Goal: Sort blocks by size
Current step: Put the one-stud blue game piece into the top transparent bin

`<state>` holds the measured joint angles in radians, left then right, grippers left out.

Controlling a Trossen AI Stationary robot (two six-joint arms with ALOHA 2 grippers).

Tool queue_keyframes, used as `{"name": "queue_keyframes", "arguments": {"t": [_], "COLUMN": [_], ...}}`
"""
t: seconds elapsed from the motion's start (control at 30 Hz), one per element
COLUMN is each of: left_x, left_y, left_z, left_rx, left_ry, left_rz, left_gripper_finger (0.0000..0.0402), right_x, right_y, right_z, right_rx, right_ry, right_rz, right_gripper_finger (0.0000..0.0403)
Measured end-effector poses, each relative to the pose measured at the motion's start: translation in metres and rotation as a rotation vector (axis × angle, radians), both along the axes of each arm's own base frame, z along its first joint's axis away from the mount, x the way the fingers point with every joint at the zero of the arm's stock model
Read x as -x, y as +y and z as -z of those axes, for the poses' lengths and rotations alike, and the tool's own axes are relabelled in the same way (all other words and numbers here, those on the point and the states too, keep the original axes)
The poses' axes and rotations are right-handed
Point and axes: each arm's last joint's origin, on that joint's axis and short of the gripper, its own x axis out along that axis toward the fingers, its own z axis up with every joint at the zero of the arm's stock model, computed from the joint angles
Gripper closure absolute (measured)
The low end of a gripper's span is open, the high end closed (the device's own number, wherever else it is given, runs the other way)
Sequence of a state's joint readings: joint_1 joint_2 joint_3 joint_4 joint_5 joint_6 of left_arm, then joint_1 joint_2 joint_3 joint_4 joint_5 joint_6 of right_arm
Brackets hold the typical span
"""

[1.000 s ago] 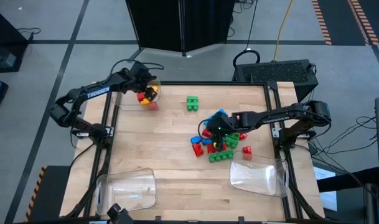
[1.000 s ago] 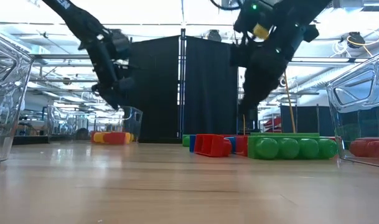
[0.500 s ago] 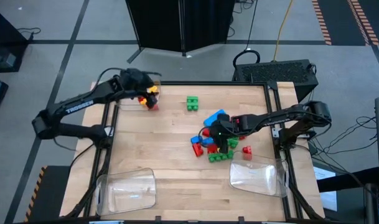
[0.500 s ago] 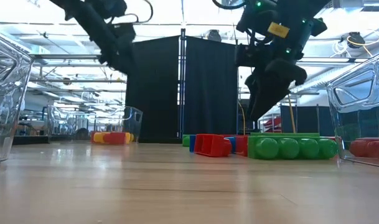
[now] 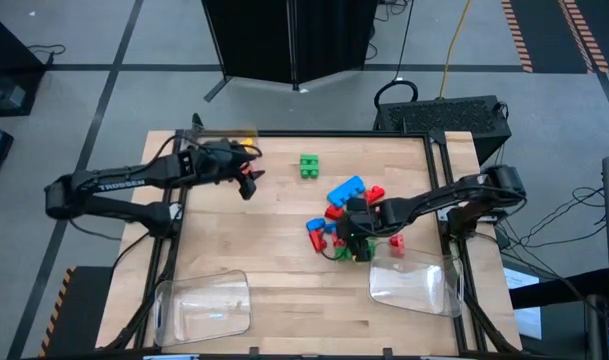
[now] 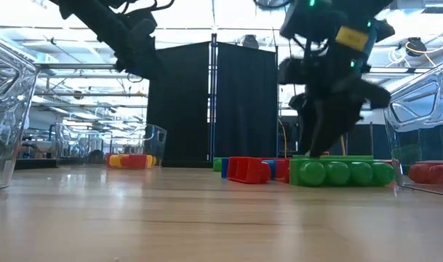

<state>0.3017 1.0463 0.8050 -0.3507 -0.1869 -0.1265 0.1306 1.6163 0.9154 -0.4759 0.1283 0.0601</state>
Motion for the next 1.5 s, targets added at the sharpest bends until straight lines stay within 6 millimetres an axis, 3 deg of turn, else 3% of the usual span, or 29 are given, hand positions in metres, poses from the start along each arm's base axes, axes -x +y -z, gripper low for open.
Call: {"name": "queue_keyframes", "arguments": {"t": [0.13,0.27,0.43,0.53,0.6,0.9,1.37,1.5], "left_x": [-0.005,-0.008,-0.010,-0.010,-0.010,-0.013,-0.015,-0.015], "left_y": [-0.009,-0.016,-0.020,-0.020,-0.021,-0.026,-0.033,-0.034], "left_z": [-0.002,-0.004,-0.006,-0.006,-0.006,-0.010,-0.012,-0.012], "left_rx": [-0.018,-0.021,-0.028,-0.044,-0.048,-0.088,-0.112,-0.111], "left_ry": [-0.040,-0.068,-0.079,-0.074,-0.078,-0.116,-0.124,-0.124], "left_rz": [0.011,0.038,0.051,0.035,0.032,0.063,0.095,0.100], "left_gripper_finger": [0.0146,0.0146,0.0146,0.0146,0.0146,0.0146,0.0146,0.0146], "right_x": [-0.006,-0.006,-0.003,-0.005,-0.007,-0.025,-0.037,-0.038], "right_y": [0.003,0.009,0.021,0.022,0.017,-0.016,-0.036,-0.037], "right_z": [0.012,0.011,-0.010,-0.031,-0.035,-0.012,0.030,0.032], "right_rx": [0.004,-0.026,-0.106,-0.075,-0.009,0.086,0.090,0.067], "right_ry": [0.018,0.021,0.006,-0.079,-0.108,-0.085,0.028,0.035], "right_rz": [-0.006,-0.035,-0.095,-0.118,-0.112,-0.096,-0.139,-0.149], "right_gripper_finger": [0.0222,0.0222,0.0222,0.0223,0.0223,0.0223,0.0222,0.0232]}}
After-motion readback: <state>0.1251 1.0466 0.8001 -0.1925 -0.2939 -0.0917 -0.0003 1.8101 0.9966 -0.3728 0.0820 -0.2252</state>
